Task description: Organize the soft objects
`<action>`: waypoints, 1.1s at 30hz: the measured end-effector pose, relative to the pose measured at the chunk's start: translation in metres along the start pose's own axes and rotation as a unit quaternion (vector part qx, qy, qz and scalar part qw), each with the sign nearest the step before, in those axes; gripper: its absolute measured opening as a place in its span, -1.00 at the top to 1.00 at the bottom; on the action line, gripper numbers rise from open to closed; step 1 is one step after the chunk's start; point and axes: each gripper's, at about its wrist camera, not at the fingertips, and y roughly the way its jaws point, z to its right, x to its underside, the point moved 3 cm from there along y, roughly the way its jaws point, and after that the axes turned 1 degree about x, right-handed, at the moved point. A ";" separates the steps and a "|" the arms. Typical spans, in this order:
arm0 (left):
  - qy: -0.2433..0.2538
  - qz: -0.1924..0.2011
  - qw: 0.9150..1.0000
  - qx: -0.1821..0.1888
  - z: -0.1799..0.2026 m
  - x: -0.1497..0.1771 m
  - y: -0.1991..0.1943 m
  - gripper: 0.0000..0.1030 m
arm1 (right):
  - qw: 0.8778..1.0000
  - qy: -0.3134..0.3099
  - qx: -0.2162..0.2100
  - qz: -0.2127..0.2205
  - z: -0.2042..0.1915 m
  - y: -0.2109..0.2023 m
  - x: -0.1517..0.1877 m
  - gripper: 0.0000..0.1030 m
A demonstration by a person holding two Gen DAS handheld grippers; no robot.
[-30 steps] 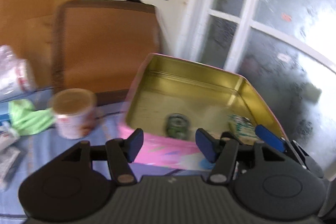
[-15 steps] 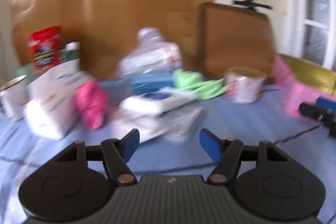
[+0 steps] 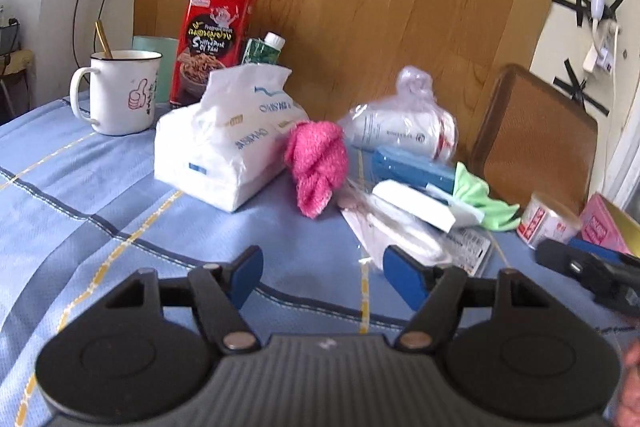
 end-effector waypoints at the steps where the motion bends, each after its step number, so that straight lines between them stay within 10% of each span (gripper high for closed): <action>1: 0.000 0.003 1.000 0.001 0.000 0.000 -0.001 -0.41 | 1.000 0.002 -0.008 -0.001 -0.003 0.005 -0.003 -0.45; 8: -0.003 0.009 1.000 0.006 -0.001 -0.001 -0.001 -0.43 | 0.995 -0.099 -0.023 -0.004 -0.047 0.045 -0.012 -0.37; 14: -0.004 0.008 1.000 0.006 -0.001 -0.001 -0.001 -0.43 | 0.995 -0.087 -0.015 -0.051 -0.032 0.074 -0.010 0.86; 26: 0.004 0.009 1.000 -0.007 0.001 -0.001 -0.001 -0.49 | 0.997 -0.065 -0.008 -0.043 -0.002 0.039 0.000 0.80; 33: 0.004 0.005 1.000 0.000 0.000 -0.002 0.001 -0.51 | 0.994 -0.094 -0.023 -0.041 -0.015 0.050 -0.001 0.32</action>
